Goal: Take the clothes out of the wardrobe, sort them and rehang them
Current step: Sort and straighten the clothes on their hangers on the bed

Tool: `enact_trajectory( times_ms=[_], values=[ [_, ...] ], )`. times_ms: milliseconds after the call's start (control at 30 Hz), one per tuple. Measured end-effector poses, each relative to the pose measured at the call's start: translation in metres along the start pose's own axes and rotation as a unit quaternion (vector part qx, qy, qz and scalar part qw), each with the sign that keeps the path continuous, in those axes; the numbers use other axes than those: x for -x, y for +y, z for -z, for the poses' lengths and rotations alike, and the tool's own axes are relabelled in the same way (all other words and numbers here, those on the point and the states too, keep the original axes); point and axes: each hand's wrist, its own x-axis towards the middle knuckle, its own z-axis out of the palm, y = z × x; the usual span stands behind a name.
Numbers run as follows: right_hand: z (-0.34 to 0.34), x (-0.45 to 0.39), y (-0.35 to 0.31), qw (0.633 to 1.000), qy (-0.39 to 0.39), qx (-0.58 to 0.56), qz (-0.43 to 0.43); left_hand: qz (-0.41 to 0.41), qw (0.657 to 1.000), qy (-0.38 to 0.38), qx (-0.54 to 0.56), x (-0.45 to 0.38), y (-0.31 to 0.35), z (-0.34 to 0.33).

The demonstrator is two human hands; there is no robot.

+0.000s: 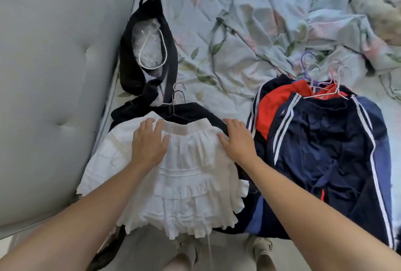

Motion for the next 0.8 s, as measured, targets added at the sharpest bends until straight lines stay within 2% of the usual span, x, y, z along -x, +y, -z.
enact_trajectory(
  times_ms=[200, 467, 700, 800],
  values=[
    [0.058, 0.028, 0.088, 0.999, 0.023, 0.014, -0.035, -0.055, 0.998, -0.014, 0.025, -0.021, 0.110, 0.011],
    [0.118, 0.043, 0.249, 0.995, 0.032, 0.050, -0.086, -0.142, 0.989, -0.018, 0.035, -0.059, 0.262, -0.014],
    [0.167, 0.016, 0.361, 0.992, 0.034, 0.060, -0.109, -0.149, 0.988, -0.019, 0.023, -0.087, 0.380, -0.042],
    [0.180, -0.002, 0.396, 0.989, 0.038, 0.038, -0.138, -0.128, 0.991, -0.033, 0.031, -0.102, 0.414, -0.051]
  ],
)
